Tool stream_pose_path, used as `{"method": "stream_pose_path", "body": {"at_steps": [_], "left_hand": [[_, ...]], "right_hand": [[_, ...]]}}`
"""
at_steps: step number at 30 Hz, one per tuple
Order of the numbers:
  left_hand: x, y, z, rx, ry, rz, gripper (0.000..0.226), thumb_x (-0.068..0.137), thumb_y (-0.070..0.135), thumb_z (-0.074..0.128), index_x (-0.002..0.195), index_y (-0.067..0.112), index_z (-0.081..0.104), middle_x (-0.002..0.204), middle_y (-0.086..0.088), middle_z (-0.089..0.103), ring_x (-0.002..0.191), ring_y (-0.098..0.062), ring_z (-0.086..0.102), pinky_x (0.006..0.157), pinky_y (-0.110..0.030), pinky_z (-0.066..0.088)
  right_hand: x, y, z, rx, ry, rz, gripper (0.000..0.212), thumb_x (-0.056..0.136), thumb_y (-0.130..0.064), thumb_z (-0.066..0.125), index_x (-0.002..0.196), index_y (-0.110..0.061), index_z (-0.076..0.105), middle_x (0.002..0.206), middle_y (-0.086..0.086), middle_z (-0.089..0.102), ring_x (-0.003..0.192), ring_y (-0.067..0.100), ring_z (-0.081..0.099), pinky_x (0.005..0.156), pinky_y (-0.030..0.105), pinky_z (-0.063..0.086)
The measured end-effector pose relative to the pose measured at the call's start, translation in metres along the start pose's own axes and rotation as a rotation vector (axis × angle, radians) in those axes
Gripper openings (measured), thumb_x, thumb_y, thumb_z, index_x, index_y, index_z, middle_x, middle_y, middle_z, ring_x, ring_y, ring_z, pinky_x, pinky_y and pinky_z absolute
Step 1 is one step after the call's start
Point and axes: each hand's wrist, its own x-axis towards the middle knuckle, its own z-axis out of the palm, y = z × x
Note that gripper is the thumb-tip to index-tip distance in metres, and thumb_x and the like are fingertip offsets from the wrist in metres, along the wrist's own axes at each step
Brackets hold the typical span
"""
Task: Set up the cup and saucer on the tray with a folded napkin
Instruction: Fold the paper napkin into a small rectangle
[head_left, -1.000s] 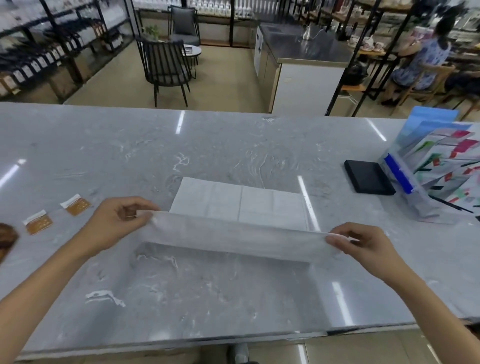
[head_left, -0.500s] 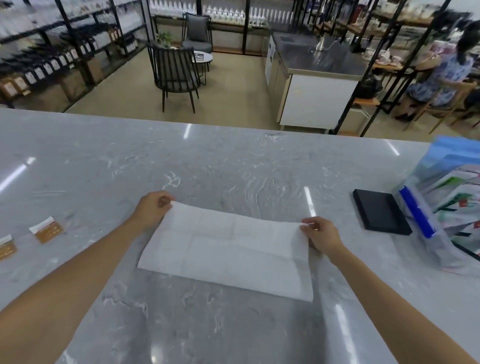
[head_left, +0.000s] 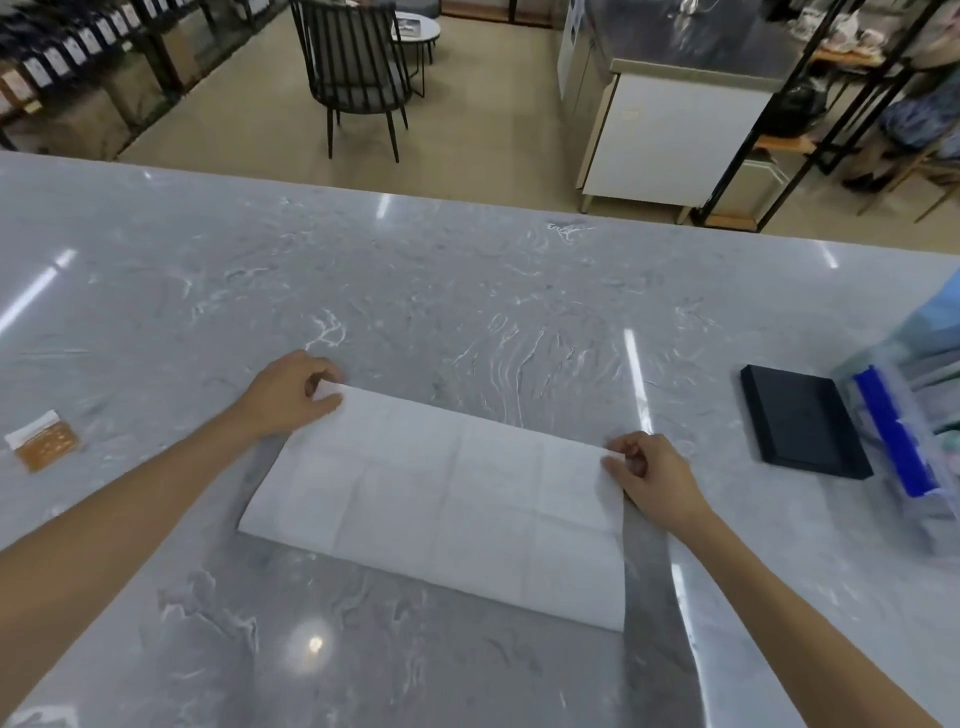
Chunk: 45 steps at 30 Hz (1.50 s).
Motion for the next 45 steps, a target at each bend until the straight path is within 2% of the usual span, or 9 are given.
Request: {"method": "stream_pose_path", "body": {"at_steps": [4,7,10,14,18,22,26,38,45], "left_hand": [[0.017,-0.007,-0.012,0.045,-0.161,0.015,0.013,0.082,0.021,0.082,0.078,0.021,0.07,0.064,0.006,0.055,0.076,-0.018,0.055,0.069,-0.028,0.04],[0.028,-0.007,-0.021,0.048,-0.29,-0.027,0.023,0.082,0.02,0.081,0.074,0.028,0.061,0.073,0.006,0.064,0.069,-0.012,0.06,0.065,-0.021,0.043],[0.034,-0.004,-0.023,0.043,-0.385,-0.035,0.016,0.084,0.018,0.079,0.086,0.026,0.064,0.082,0.008,0.066,0.071,-0.007,0.06,0.066,-0.019,0.044],[0.032,-0.005,-0.03,0.035,-0.408,-0.01,0.008,0.086,0.018,0.077,0.093,0.022,0.074,0.085,0.007,0.07,0.073,-0.002,0.062,0.064,-0.009,0.043],[0.018,-0.017,-0.041,-0.129,-0.38,-0.086,0.011,0.084,0.018,0.081,0.079,0.027,0.075,0.083,0.007,0.076,0.076,-0.014,0.071,0.071,-0.019,0.051],[-0.002,-0.023,-0.055,-0.385,-0.292,-0.152,0.021,0.069,0.032,0.089,0.083,0.021,0.077,0.084,-0.002,0.079,0.076,-0.014,0.071,0.07,-0.02,0.056],[-0.024,-0.022,-0.068,-0.491,-0.2,-0.168,0.043,0.061,0.046,0.092,0.095,0.023,0.079,0.086,-0.003,0.08,0.081,-0.011,0.075,0.079,-0.021,0.054],[-0.093,0.015,-0.124,-0.662,0.131,-0.168,0.022,0.063,0.023,0.091,0.084,0.027,0.084,0.083,0.0,0.082,0.079,-0.006,0.077,0.066,-0.008,0.055],[-0.106,0.028,-0.15,-0.595,0.209,-0.144,0.015,0.069,0.025,0.09,0.082,0.031,0.084,0.077,0.005,0.08,0.058,0.004,0.063,0.049,-0.01,0.047]], "right_hand": [[0.008,-0.004,-0.005,-0.043,-0.071,-0.015,0.014,0.09,-0.024,0.072,0.093,-0.024,0.058,0.081,-0.005,0.057,0.066,0.006,0.055,0.059,0.015,0.037],[0.012,-0.009,-0.009,-0.052,-0.154,-0.028,0.019,0.092,-0.02,0.071,0.106,-0.02,0.057,0.085,-0.005,0.062,0.068,0.013,0.056,0.064,0.021,0.043],[0.017,-0.015,-0.016,-0.045,-0.222,-0.043,0.018,0.093,-0.019,0.07,0.109,-0.022,0.063,0.088,-0.008,0.064,0.071,0.003,0.056,0.064,0.008,0.041],[0.02,-0.018,-0.027,0.144,-0.234,0.031,0.007,0.092,-0.024,0.073,0.086,-0.023,0.077,0.073,-0.014,0.07,0.065,0.002,0.061,0.059,0.007,0.043],[0.012,-0.022,-0.04,0.47,-0.247,0.146,0.005,0.086,-0.031,0.08,0.085,-0.027,0.082,0.06,-0.009,0.065,0.053,0.002,0.055,0.049,0.015,0.041],[0.003,-0.033,-0.049,0.605,-0.233,0.145,0.009,0.082,-0.026,0.084,0.09,-0.022,0.084,0.082,0.009,0.08,0.079,0.015,0.078,0.066,0.016,0.058],[-0.008,-0.045,-0.059,0.622,-0.221,0.121,0.015,0.078,-0.028,0.087,0.092,-0.021,0.084,0.087,0.011,0.081,0.088,0.02,0.079,0.07,0.017,0.06],[-0.045,-0.072,-0.1,0.645,-0.099,0.009,0.038,0.056,-0.041,0.089,0.086,-0.018,0.083,0.086,0.007,0.082,0.081,0.018,0.08,0.056,0.014,0.056],[-0.04,-0.083,-0.118,0.74,-0.157,-0.04,0.032,0.069,-0.036,0.085,0.096,-0.019,0.083,0.095,0.014,0.081,0.095,0.02,0.078,0.072,0.015,0.06]]}}
